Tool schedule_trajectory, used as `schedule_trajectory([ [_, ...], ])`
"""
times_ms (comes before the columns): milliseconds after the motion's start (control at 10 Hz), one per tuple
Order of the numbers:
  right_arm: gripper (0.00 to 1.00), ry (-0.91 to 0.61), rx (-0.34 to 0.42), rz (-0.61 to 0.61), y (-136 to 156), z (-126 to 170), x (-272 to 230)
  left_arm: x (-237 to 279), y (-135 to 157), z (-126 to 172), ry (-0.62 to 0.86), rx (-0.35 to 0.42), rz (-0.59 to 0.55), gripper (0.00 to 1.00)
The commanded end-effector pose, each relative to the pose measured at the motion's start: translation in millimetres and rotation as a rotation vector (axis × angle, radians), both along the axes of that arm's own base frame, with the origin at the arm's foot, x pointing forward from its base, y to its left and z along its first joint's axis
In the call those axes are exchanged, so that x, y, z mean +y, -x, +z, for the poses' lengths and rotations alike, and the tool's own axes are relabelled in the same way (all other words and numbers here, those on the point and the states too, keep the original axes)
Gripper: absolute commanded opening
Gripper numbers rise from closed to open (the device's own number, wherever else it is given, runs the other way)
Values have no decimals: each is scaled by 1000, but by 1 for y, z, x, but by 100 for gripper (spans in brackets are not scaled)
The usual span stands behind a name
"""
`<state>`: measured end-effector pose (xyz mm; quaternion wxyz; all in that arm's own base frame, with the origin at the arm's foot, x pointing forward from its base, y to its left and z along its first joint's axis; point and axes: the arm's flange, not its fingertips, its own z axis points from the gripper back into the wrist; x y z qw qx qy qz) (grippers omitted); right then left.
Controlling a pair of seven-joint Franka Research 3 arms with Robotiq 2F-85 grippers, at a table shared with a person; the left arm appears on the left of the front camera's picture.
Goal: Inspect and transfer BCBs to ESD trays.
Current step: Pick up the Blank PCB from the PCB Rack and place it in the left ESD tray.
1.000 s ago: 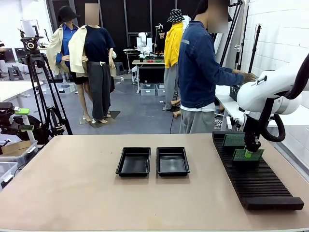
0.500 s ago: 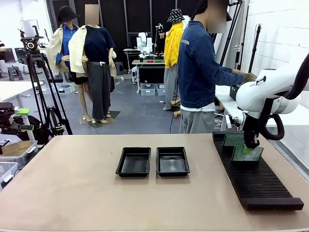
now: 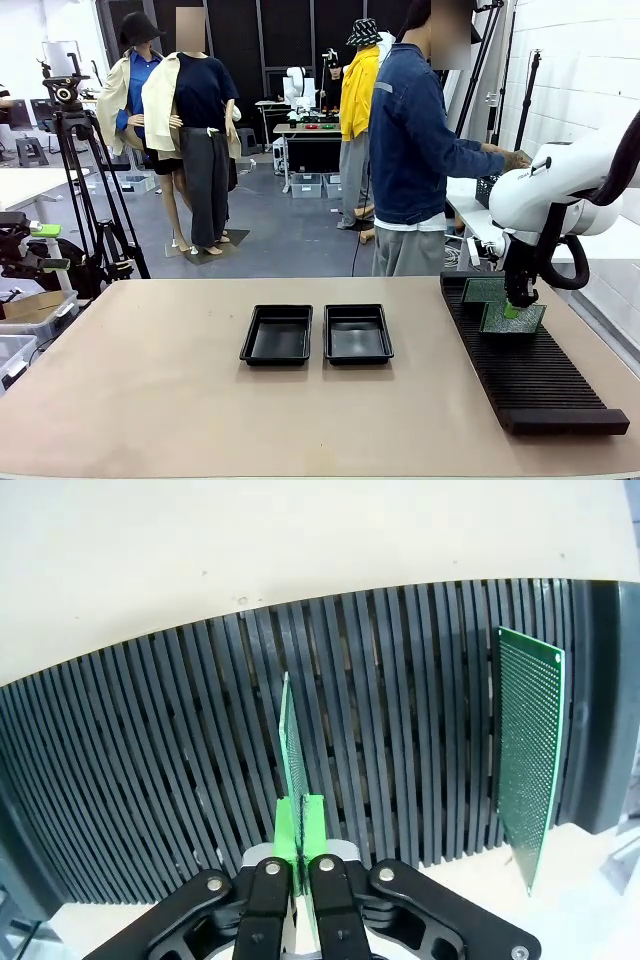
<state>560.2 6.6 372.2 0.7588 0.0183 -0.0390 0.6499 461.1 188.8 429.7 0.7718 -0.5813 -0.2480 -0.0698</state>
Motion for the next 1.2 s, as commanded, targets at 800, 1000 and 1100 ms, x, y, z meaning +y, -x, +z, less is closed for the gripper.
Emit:
schedule_trajectory([
  [800,0,80,-8,21,31,78,21,1,0,2,-2,-1,4,100],
  [1000,0,102,-37,32,41,96,33,1,0,2,-2,-1,4,100],
  [1100,0,112,-49,36,46,103,38,1,0,2,-2,-1,4,100],
])
